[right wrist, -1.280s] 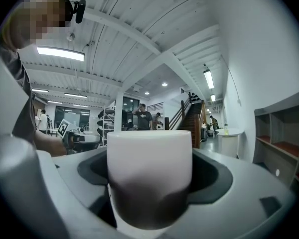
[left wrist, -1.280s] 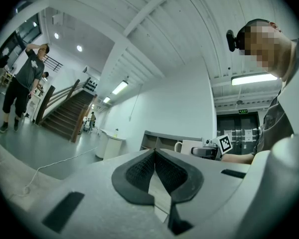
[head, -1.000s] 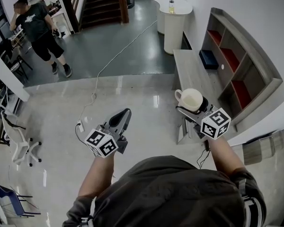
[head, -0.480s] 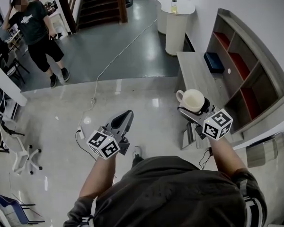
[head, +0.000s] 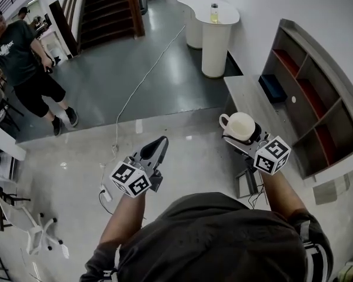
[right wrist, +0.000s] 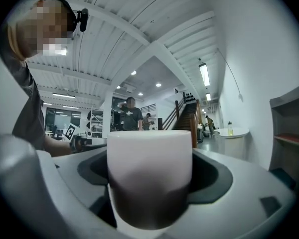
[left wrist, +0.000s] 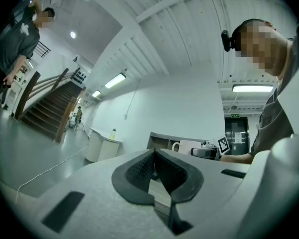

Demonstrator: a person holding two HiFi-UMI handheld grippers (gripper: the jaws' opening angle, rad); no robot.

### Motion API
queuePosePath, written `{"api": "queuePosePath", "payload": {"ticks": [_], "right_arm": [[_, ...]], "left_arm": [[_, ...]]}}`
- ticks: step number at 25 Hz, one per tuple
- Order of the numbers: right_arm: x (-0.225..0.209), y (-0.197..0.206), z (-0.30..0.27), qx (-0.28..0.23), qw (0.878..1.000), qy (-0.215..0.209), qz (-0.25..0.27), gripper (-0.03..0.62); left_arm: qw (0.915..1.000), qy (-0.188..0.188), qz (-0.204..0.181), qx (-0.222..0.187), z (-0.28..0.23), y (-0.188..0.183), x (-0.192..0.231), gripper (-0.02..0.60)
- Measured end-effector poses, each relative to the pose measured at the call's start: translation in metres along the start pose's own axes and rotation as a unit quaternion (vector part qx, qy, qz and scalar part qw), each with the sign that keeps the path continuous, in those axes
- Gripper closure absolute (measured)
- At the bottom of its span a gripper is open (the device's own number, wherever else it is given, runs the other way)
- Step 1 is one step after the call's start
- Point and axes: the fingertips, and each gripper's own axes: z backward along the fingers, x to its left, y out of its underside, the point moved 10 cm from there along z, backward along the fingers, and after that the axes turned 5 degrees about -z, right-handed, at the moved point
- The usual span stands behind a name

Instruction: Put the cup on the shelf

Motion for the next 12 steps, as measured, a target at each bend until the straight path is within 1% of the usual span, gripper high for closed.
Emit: {"api": "queuePosePath", "payload": {"ticks": [3, 6, 12], "right_arm": [[-0.013, -0.003, -0.034, 0.002, 1.0, 0.007, -0.004, 0.161], [-0.029, -0.005, -0.063, 0.005, 1.0, 0.007, -0.006, 0.161], [-0.075, -0.003, -0.098, 0.012, 1.0, -0.011, -0.015, 0.161]], "left_arm": [[1.0, 0.006, -0.004, 0.002, -0.01, -0.006, 0.04, 0.575], [1.0, 0.003, -0.006, 0.004, -0.022, -0.007, 0.072, 0.575], [0.9998, -0.012, -0.001, 0.014, -0.059, 0.001, 0.106, 0.575]]}}
